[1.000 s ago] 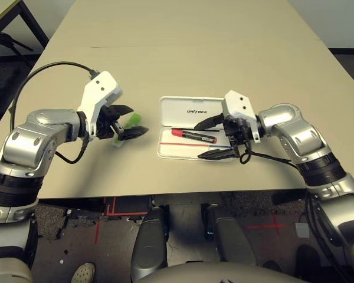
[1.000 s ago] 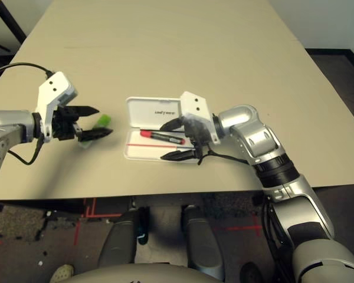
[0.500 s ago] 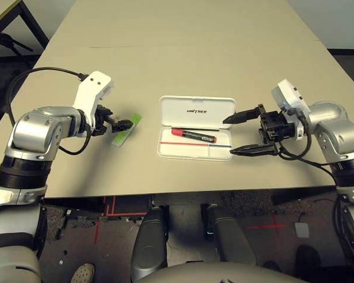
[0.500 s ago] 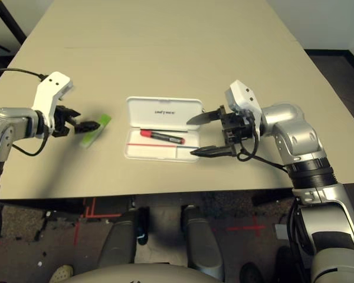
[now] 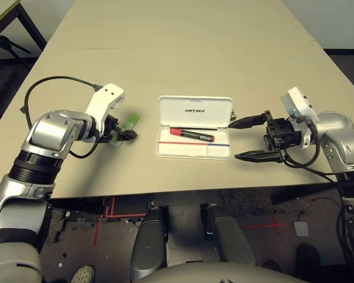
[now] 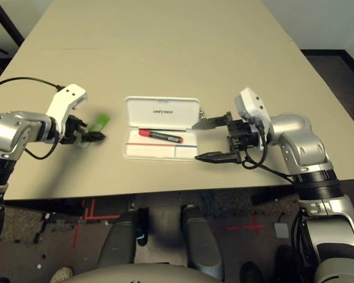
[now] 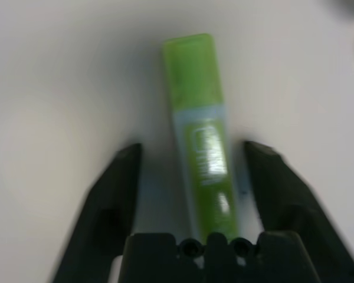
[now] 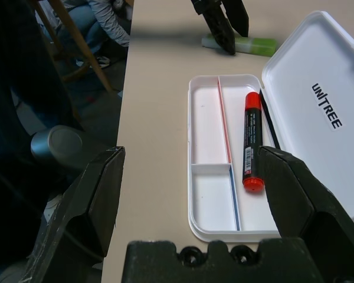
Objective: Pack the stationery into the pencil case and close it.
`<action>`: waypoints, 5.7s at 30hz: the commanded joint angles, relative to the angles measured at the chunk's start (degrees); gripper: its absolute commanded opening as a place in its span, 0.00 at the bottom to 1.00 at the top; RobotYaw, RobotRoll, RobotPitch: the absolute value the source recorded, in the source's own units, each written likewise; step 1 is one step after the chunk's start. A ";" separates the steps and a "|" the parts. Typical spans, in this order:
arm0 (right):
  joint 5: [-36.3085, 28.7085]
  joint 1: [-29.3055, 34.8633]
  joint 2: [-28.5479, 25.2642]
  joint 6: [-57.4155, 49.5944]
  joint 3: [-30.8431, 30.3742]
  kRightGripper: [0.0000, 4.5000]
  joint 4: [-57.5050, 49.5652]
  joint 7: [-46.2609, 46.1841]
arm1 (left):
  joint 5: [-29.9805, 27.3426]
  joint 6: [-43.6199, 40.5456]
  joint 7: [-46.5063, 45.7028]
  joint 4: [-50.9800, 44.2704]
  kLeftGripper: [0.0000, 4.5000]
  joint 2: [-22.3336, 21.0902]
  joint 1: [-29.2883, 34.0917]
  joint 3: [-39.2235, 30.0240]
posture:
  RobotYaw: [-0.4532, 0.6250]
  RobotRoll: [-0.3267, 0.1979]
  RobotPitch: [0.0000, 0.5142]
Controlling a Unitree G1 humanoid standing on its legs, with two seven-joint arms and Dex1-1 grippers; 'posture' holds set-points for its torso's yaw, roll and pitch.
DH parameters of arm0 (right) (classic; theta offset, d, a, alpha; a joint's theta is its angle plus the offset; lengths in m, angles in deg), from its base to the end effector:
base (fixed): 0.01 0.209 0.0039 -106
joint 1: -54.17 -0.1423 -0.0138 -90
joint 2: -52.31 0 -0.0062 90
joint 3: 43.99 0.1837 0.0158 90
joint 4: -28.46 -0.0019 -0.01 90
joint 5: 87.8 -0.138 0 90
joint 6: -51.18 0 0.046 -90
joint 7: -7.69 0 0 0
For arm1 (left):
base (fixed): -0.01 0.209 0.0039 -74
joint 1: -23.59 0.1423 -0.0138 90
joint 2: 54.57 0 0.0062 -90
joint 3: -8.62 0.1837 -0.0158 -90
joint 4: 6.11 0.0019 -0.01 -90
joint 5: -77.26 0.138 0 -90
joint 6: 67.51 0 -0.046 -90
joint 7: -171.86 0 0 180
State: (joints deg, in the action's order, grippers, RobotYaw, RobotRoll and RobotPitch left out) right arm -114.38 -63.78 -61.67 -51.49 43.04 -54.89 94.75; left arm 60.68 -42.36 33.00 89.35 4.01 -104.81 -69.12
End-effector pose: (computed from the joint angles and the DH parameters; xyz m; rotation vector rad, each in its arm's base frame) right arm 0.2796 -0.2470 0.1719 -0.2955 0.0717 1.5407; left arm 0.2838 0.2545 0.1859 0.3138 0.7813 -0.4727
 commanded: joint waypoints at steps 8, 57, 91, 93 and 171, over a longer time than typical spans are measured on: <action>0.83 -0.69 0.13 3.02 0.40 1.00 2.92 -0.19 | 1.71 1.74 3.05 -0.87 0.24 -1.94 2.30 0.92 | 0.42 0.62 0.34; 1.52 2.78 -0.66 5.02 2.55 1.00 2.52 -3.34 | 12.46 28.40 33.30 -14.78 0.24 -0.57 -9.66 19.10 | 0.35 0.62 0.32; -1.67 1.91 -0.58 -6.23 7.45 1.00 -1.78 -17.34 | 16.10 27.51 33.59 -13.58 0.99 7.81 -7.37 19.33 | 0.33 0.62 0.34; 0.67 1.08 -1.49 -10.06 8.13 1.00 -2.39 -23.72 | 14.94 25.85 33.76 -14.75 0.99 7.26 -7.39 18.02 | 0.34 0.62 0.34; 17.66 -12.54 11.45 -32.58 -0.84 0.08 11.82 -48.11 | -2.15 11.11 23.18 -24.68 1.00 -5.10 1.48 1.42 | 0.45 0.62 0.36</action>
State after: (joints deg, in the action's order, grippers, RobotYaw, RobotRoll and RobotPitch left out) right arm -96.10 -77.55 -48.59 -83.13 42.22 -41.32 44.86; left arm 59.25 -32.04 56.18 64.56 -0.58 -104.01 -67.26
